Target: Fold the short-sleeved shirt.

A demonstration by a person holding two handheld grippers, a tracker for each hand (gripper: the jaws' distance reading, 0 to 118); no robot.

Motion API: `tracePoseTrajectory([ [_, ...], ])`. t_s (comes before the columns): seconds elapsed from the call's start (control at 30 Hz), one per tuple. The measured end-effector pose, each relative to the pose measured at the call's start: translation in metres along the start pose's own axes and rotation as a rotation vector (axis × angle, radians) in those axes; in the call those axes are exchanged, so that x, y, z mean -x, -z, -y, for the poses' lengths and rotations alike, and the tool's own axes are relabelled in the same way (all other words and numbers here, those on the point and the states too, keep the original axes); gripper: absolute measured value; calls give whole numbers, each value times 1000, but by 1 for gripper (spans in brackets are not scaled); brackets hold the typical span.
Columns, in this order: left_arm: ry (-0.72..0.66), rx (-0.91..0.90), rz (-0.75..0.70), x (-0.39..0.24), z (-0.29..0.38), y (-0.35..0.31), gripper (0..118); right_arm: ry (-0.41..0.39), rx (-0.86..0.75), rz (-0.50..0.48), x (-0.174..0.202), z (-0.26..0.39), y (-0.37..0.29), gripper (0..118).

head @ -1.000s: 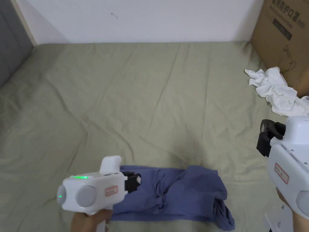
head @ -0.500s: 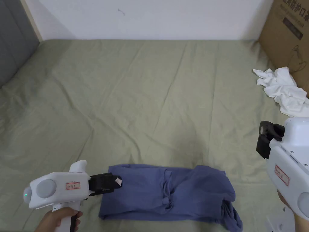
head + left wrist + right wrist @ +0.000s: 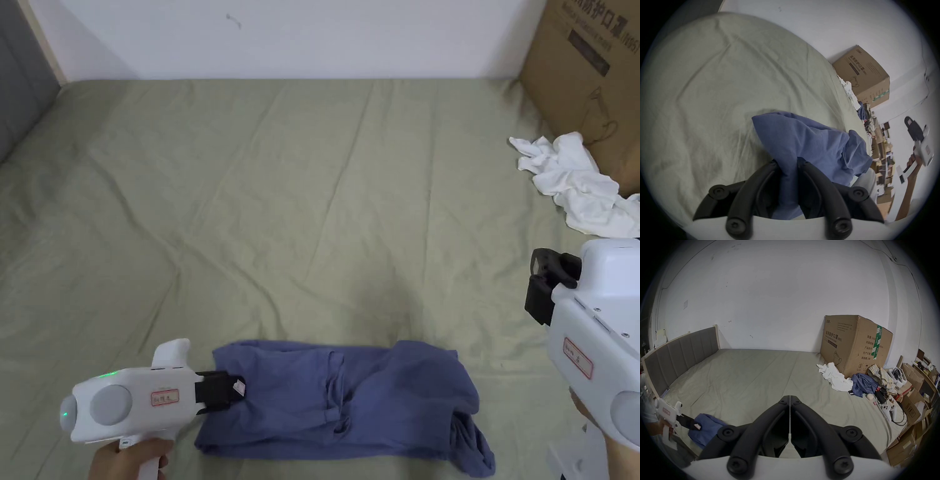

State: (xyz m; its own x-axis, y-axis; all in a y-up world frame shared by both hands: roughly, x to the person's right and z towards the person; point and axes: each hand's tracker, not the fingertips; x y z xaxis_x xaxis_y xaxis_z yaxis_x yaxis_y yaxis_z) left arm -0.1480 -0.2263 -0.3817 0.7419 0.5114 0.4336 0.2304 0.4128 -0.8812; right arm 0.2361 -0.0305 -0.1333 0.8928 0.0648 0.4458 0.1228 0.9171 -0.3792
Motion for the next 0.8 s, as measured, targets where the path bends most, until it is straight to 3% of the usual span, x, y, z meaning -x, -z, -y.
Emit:
tracePoseTrajectory([
  [0.17, 31, -36, -29, -3, -8, -32, 19, 4, -12, -6, -1, -4, 0, 3],
  [0.43, 59, -62, -212, 3, -27, -101, 19, 14, -29, -32, 0, -4, -2, 3],
  [0.6, 141, -32, -260, -50, -42, -115, 19, 29, -30, -48, 0, -1, -1, 3],
  [0.8, 306, 68, -200, -125, -54, -74, 19, 37, -38, -54, -4, 0, -7, 3],
])
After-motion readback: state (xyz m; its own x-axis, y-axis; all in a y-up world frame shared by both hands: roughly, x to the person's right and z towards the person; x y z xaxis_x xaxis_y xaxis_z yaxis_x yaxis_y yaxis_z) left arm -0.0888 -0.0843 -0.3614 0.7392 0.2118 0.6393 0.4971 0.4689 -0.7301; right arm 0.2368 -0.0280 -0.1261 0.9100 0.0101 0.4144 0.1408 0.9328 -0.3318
